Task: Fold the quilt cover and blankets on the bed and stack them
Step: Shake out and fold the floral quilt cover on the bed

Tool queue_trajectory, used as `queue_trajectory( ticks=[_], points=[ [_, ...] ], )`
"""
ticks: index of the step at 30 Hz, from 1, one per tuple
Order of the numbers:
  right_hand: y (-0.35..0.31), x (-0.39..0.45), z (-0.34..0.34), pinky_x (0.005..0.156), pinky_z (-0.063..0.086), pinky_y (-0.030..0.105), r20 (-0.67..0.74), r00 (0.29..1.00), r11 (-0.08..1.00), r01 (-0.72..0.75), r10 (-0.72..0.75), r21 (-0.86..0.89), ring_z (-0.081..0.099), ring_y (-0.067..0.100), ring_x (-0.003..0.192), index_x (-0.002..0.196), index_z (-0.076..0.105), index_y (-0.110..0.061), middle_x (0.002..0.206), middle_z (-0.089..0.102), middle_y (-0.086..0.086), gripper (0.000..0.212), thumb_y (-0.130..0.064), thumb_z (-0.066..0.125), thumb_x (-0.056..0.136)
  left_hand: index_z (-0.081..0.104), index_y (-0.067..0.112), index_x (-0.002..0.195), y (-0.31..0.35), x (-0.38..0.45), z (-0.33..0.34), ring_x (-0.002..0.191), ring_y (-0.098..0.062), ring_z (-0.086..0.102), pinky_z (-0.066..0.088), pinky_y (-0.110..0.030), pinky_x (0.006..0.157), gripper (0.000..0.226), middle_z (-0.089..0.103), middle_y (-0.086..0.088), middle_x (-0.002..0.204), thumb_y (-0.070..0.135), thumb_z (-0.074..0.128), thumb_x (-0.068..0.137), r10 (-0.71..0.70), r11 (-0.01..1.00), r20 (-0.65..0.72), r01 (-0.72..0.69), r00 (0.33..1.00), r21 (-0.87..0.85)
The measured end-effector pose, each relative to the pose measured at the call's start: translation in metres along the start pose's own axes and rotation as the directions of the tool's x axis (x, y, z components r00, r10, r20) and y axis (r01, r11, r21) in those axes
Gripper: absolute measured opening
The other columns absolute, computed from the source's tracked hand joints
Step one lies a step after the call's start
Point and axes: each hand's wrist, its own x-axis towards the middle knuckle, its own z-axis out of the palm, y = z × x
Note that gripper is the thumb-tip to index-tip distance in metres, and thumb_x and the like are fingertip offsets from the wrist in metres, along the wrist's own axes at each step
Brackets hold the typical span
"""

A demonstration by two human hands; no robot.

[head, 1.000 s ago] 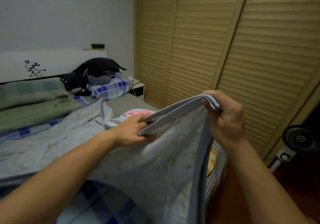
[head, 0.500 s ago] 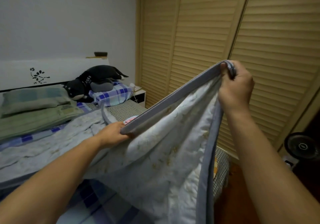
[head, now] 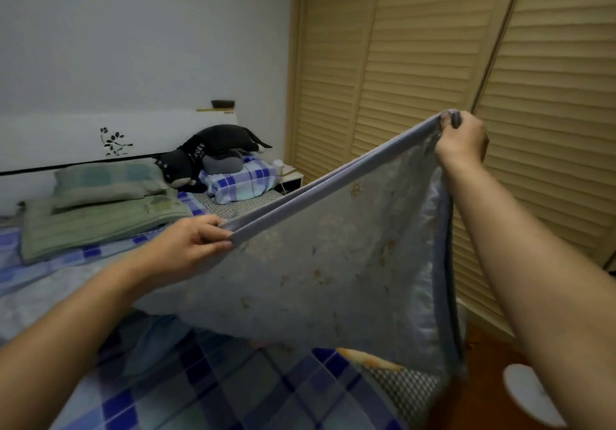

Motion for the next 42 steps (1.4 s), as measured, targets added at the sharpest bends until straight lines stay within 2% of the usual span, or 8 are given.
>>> queue_trajectory(
  ticks=[10, 14, 18, 23, 25, 28, 33, 42],
  points=[
    [0.023, -0.030, 0.046, 0.072, 0.031, 0.027, 0.070, 0.989, 0.990, -0.134, 0.131, 0.043, 0.060, 0.030, 0.100, 0.109, 0.066, -0.009, 0.114, 0.067, 0.016, 0.031, -0.033, 0.048, 0.101, 0.077, 0.012, 0.088, 0.014, -0.068, 0.047, 0.074, -0.012, 0.064, 0.052, -0.022, 0.067, 0.013, 0.073, -0.010, 0.081, 0.002, 0.070, 0.086, -0.302, 0.837, -0.132, 0.197, 0.944, -0.510],
    [0.020, -0.038, 0.061, 0.072, 0.033, 0.023, 0.098, 0.983, 0.972, -0.168, 0.153, 0.165, 0.060, 0.023, 0.096, 0.111, 0.066, -0.010, 0.114, 0.068, 0.012, 0.029, -0.029, 0.048, 0.102, 0.065, 0.016, 0.112, 0.024, -0.084, 0.058, 0.066, -0.014, 0.053, 0.048, -0.023, 0.060, 0.025, 0.053, -0.008, 0.072, 0.007, 0.066, 0.089, -0.318, 0.743, -0.187, 0.121, 0.930, -0.658],
    [0.025, -0.041, 0.074, 0.068, 0.030, 0.021, 0.178, 0.974, 0.972, -0.168, 0.138, 0.166, 0.058, 0.020, 0.092, 0.110, 0.067, -0.010, 0.097, 0.062, 0.004, 0.028, -0.030, 0.049, 0.102, 0.063, 0.031, 0.097, 0.009, -0.100, 0.096, 0.068, -0.010, 0.055, 0.044, -0.023, 0.064, 0.021, 0.061, 0.004, 0.078, 0.050, 0.052, 0.097, -0.277, 0.931, -0.108, 0.239, 0.955, -0.275],
    [0.025, -0.044, 0.075, 0.069, 0.032, 0.019, 0.054, 0.979, 0.961, -0.203, 0.197, 0.188, 0.062, 0.021, 0.101, 0.113, 0.067, -0.012, 0.113, 0.069, 0.006, 0.031, -0.032, 0.045, 0.103, 0.049, 0.041, 0.102, -0.016, -0.107, 0.148, 0.075, -0.001, 0.059, 0.046, -0.026, 0.064, 0.033, 0.060, 0.020, 0.084, 0.070, 0.043, 0.088, -0.255, 0.965, -0.069, 0.259, 0.964, 0.050],
    [0.022, -0.036, 0.075, 0.070, 0.034, 0.019, 0.062, 0.982, 0.955, -0.187, 0.177, 0.230, 0.062, 0.017, 0.096, 0.111, 0.067, -0.013, 0.110, 0.069, 0.003, 0.030, -0.032, 0.045, 0.103, 0.046, 0.045, 0.111, -0.021, -0.103, 0.160, 0.078, -0.010, 0.065, 0.049, -0.031, 0.064, 0.030, 0.065, 0.014, 0.090, 0.067, 0.045, 0.091, -0.274, 0.952, -0.184, 0.293, 0.944, 0.085],
    [0.022, -0.017, 0.073, 0.073, 0.036, 0.019, 0.075, 0.979, 0.945, -0.205, 0.192, 0.254, 0.059, 0.013, 0.092, 0.111, 0.067, -0.014, 0.110, 0.069, 0.001, 0.029, -0.033, 0.046, 0.102, 0.047, 0.039, 0.131, -0.018, -0.086, 0.168, 0.080, -0.019, 0.068, 0.047, -0.026, 0.063, 0.046, 0.072, 0.000, 0.095, 0.025, 0.065, 0.091, -0.249, 0.946, -0.325, 0.301, 0.912, 0.118],
    [0.037, 0.016, 0.064, 0.074, 0.036, 0.019, 0.117, 0.961, 0.922, -0.275, 0.252, 0.273, 0.060, 0.012, 0.096, 0.113, 0.066, -0.015, 0.113, 0.068, -0.001, 0.030, -0.033, 0.045, 0.103, 0.057, 0.026, 0.127, 0.001, -0.059, 0.166, 0.087, -0.017, 0.069, 0.057, -0.033, 0.069, 0.035, 0.066, 0.002, 0.116, 0.030, 0.051, 0.094, 0.034, 0.915, -0.336, 0.105, 0.941, 0.389],
    [0.030, 0.050, 0.047, 0.066, 0.036, 0.014, 0.149, 0.973, 0.847, -0.228, 0.177, 0.480, 0.055, 0.007, 0.082, 0.103, 0.067, -0.017, 0.093, 0.062, -0.008, 0.023, -0.030, 0.047, 0.102, 0.050, 0.037, 0.101, 0.022, -0.010, 0.200, 0.076, 0.005, 0.054, 0.044, -0.021, 0.065, 0.018, 0.054, 0.024, 0.087, 0.034, 0.065, 0.093, -0.339, 0.913, -0.401, 0.401, 0.851, 0.077]
  ],
)
